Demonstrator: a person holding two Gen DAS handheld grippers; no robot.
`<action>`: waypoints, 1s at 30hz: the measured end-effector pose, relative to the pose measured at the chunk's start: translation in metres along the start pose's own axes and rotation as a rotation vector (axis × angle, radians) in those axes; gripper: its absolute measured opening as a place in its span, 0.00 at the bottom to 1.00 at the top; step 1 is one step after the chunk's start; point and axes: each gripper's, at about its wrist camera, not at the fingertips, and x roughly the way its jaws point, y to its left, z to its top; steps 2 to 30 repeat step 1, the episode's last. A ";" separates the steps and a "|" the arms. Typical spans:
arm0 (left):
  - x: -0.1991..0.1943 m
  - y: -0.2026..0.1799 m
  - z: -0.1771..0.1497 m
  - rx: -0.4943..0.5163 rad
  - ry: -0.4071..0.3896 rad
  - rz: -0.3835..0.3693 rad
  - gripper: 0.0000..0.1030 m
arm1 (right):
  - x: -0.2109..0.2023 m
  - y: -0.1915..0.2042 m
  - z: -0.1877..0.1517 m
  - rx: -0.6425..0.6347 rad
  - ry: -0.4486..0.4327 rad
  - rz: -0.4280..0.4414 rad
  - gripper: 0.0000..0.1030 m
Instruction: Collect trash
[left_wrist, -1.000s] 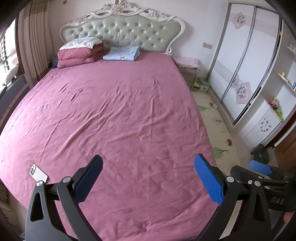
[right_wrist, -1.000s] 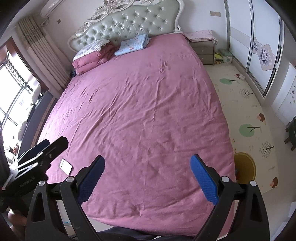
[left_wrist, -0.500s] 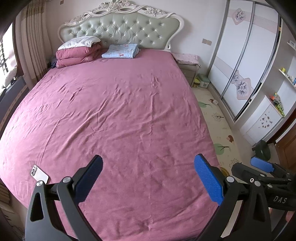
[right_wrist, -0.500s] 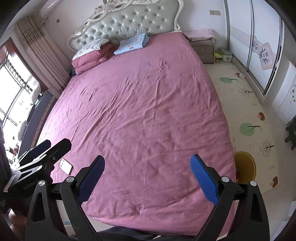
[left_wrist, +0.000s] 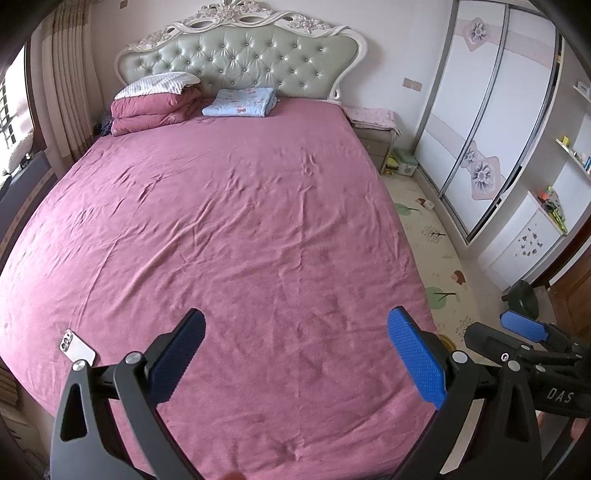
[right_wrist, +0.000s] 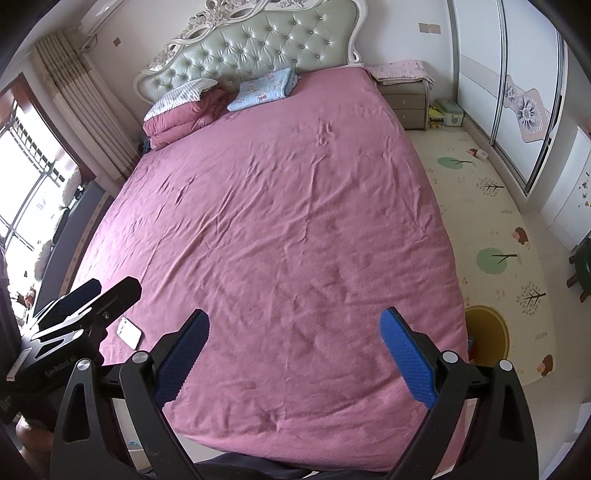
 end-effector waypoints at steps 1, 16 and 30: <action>0.000 0.000 0.000 -0.002 0.002 -0.002 0.96 | 0.000 0.000 0.000 0.000 0.000 -0.001 0.88; 0.000 0.000 0.000 -0.002 0.002 -0.002 0.96 | 0.000 0.000 0.000 0.000 0.000 -0.001 0.88; 0.000 0.000 0.000 -0.002 0.002 -0.002 0.96 | 0.000 0.000 0.000 0.000 0.000 -0.001 0.88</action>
